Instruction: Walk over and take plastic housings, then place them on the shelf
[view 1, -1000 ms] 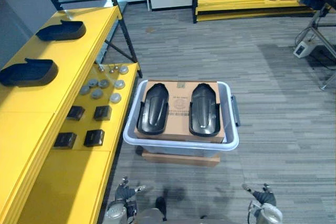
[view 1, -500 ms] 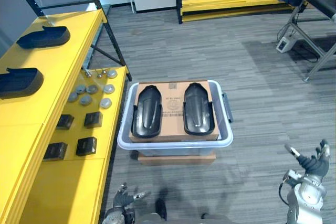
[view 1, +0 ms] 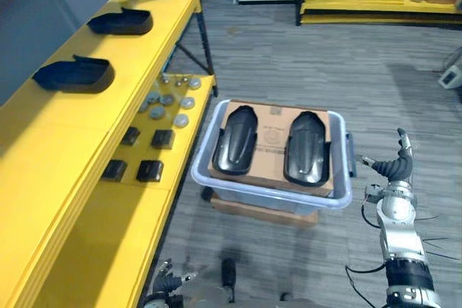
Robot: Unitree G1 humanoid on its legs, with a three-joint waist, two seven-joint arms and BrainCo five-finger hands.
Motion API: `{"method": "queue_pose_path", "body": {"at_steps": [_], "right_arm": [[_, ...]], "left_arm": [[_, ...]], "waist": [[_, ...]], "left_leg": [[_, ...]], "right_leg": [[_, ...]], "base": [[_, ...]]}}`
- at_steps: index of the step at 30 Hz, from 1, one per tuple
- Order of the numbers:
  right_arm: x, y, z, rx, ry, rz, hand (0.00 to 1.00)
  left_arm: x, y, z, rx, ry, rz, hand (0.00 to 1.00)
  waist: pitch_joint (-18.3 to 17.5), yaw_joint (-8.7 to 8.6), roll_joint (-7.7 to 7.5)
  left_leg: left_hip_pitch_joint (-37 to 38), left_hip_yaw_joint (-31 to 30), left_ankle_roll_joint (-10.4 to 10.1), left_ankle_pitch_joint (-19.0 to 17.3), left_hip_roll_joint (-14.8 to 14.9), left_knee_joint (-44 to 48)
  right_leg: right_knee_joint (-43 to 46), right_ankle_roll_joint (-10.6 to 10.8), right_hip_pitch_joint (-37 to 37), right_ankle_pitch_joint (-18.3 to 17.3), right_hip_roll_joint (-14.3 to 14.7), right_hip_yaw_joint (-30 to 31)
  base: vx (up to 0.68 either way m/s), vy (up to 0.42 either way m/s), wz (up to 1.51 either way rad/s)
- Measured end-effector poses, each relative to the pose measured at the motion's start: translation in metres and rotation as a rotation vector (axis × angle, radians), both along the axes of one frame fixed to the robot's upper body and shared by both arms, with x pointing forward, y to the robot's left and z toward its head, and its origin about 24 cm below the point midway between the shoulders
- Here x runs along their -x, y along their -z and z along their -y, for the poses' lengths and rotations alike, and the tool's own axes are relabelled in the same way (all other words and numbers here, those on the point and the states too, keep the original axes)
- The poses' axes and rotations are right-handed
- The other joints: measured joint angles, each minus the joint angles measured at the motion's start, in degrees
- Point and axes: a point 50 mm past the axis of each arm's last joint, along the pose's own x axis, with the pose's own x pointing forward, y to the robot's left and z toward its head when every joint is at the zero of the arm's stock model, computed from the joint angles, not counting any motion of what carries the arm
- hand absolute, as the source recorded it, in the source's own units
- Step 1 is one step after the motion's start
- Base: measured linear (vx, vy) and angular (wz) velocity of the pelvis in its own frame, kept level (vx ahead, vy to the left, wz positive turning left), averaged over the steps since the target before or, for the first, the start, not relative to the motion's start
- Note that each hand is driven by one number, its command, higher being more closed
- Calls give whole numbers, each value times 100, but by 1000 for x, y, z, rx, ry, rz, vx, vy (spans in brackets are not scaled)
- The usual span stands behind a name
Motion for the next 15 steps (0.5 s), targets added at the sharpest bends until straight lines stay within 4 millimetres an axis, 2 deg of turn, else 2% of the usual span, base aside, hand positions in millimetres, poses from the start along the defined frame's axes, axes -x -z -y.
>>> {"method": "queue_pose_path", "body": {"at_steps": [1,8,14,15], "right_arm": [[-4,-1,0,-10,15,2,0],[-24,0,0,-92,89,-14,0],[-37,10,4,-188,124,-104,0],[-39,9,4,-203,128,-105,100]], "left_arm": [[-4,-2,0,-2,-1,16,0],[-13,-5,5,-13,-5,52,0],[-23,-9,10,3,-13,95,0],[-24,-9,11,3,-8,100,0]], "waist": [[59,50,20],[442,61,93],[724,74,164],[768,74,176]], "left_leg": [[-108,-37,10,55,-2,3],[-280,-268,8,99,-54,5],[-407,-304,-20,124,-73,8],[-415,-304,-21,124,-73,8]], "right_leg": [[3,0,-83,0,3,-47],[68,0,-176,0,-4,-244],[108,0,-273,0,-8,-275],[115,0,-286,0,-8,-274]], "base": [[-18,-13,21],[22,-18,20],[20,-9,2],[0,0,0]]}}
